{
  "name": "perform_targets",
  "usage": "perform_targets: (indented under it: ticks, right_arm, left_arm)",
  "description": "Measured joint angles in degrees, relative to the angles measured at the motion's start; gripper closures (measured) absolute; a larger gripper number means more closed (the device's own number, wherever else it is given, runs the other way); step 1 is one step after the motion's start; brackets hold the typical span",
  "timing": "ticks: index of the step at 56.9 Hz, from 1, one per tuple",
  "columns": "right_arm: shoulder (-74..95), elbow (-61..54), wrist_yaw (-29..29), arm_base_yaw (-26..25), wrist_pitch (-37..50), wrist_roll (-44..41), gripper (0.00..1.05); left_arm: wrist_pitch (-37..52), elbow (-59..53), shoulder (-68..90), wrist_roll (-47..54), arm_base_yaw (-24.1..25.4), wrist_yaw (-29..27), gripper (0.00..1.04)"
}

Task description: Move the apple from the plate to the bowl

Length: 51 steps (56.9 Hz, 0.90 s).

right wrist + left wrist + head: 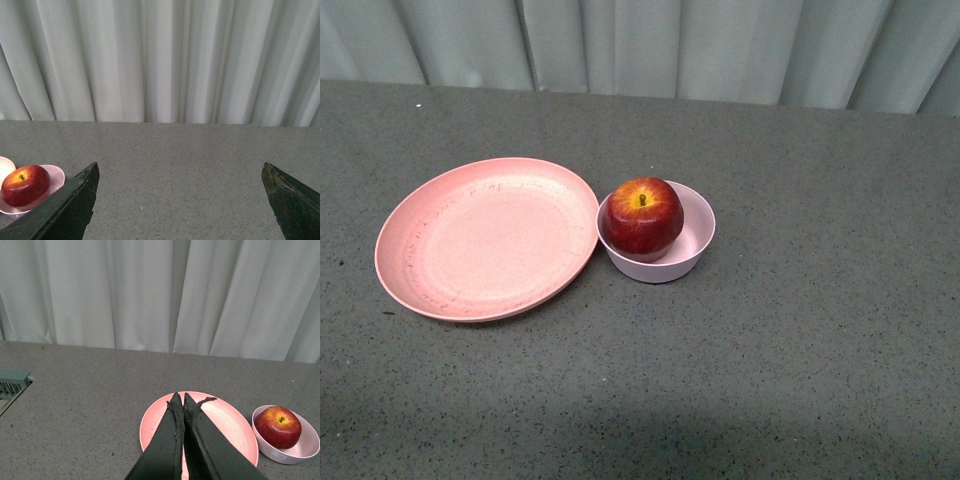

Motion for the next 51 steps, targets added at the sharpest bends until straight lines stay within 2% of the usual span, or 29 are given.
perform_targets:
  ticks: [18,35,38,40,51]
  right_arm:
    - [0.0,0.0,-0.02,0.0,0.0,0.0,0.09]
    - [0.0,0.0,-0.02,0.0,0.0,0.0,0.09]
    - [0.0,0.0,-0.02,0.0,0.0,0.0,0.09]
    - [0.0,0.0,0.0,0.0,0.0,0.0,0.09]
    - [0.0,0.0,-0.02,0.0,0.0,0.0,0.09]
  left_arm:
    - [-8.68,0.0,-8.9,0.0,0.0,-0.02,1.01]
    - [-12.81,0.0,-12.98,0.0,0.0,0.0,1.01]
    - [-20.48,0.02,-18.71,0.02,0.0,0.09,1.01]
    - [-22.47,0.02,-21.55,0.02,0.0,0.11,1.01]
    - [-22.86,0.02,-22.62,0.0,0.0,0.11,1.01]
